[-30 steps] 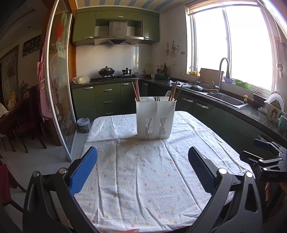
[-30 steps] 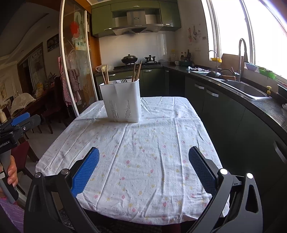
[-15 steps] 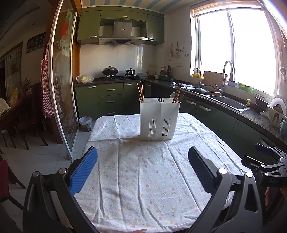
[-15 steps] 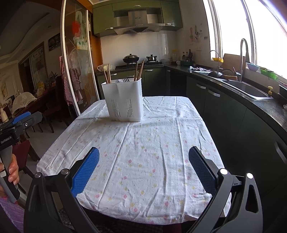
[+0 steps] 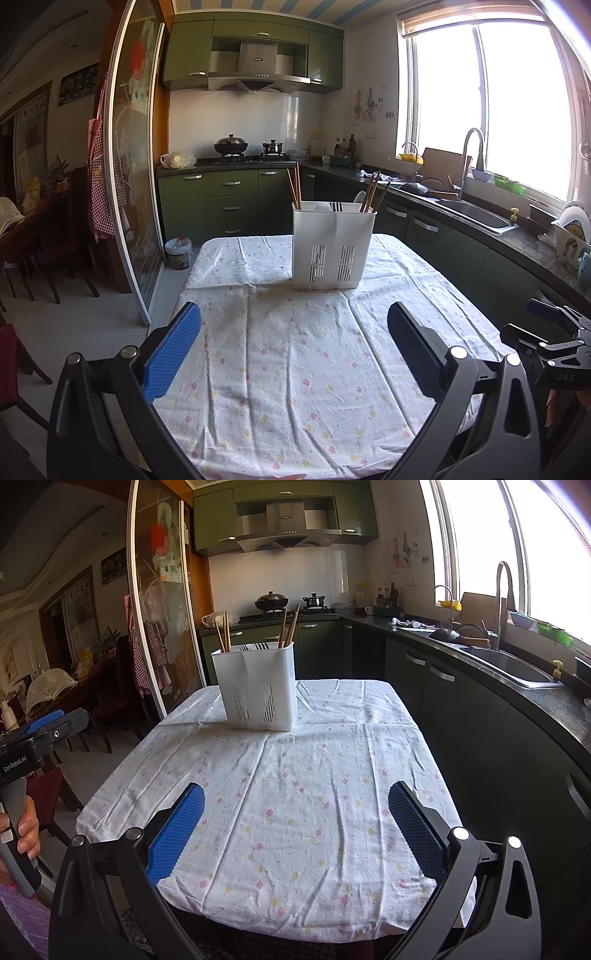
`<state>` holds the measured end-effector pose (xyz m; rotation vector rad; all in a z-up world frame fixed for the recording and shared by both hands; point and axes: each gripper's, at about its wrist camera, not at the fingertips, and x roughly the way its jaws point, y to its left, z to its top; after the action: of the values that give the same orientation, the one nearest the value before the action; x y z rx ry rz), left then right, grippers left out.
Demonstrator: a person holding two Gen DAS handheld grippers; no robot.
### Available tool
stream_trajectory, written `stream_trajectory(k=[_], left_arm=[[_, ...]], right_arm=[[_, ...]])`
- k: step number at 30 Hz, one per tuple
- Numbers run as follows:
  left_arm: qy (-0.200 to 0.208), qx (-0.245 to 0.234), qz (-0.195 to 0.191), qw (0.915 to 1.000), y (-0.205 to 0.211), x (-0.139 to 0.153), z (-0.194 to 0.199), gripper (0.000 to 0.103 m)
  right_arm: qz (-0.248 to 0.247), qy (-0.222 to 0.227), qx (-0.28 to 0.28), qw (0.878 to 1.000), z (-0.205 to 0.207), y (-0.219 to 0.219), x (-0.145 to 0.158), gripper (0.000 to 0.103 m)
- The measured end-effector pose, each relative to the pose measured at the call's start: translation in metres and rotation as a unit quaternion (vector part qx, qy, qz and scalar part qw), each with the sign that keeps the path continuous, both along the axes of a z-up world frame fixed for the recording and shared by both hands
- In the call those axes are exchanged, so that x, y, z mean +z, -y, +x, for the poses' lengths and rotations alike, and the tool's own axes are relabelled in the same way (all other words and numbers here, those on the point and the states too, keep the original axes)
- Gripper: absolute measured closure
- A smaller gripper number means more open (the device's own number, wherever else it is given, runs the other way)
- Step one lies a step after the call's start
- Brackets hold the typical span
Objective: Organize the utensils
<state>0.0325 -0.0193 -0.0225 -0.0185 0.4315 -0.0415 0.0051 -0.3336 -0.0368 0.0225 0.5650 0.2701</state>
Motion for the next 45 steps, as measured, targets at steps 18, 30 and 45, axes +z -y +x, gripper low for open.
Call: stream_trajectory(k=[18,30,45], left_arm=[[0.001,0.001,-0.001,1.0000,0.000,0.000,-0.001,0.007],[-0.001,0.000,0.002,1.0000,-0.002,0.000,-0.002,0.007],[0.006,-0.003,0.006,1.0000,-0.005,-0.002,0.000,0.007]], right_arm=[[0.000,-0.001,0.002,1.000,0.000,0.001,-0.001,0.005],[-0.002,-0.002,0.002,1.000,0.002,0.002,-0.003,0.005],[-0.002,-0.004,0.002,1.000,0.002,0.003,-0.006,0.005]])
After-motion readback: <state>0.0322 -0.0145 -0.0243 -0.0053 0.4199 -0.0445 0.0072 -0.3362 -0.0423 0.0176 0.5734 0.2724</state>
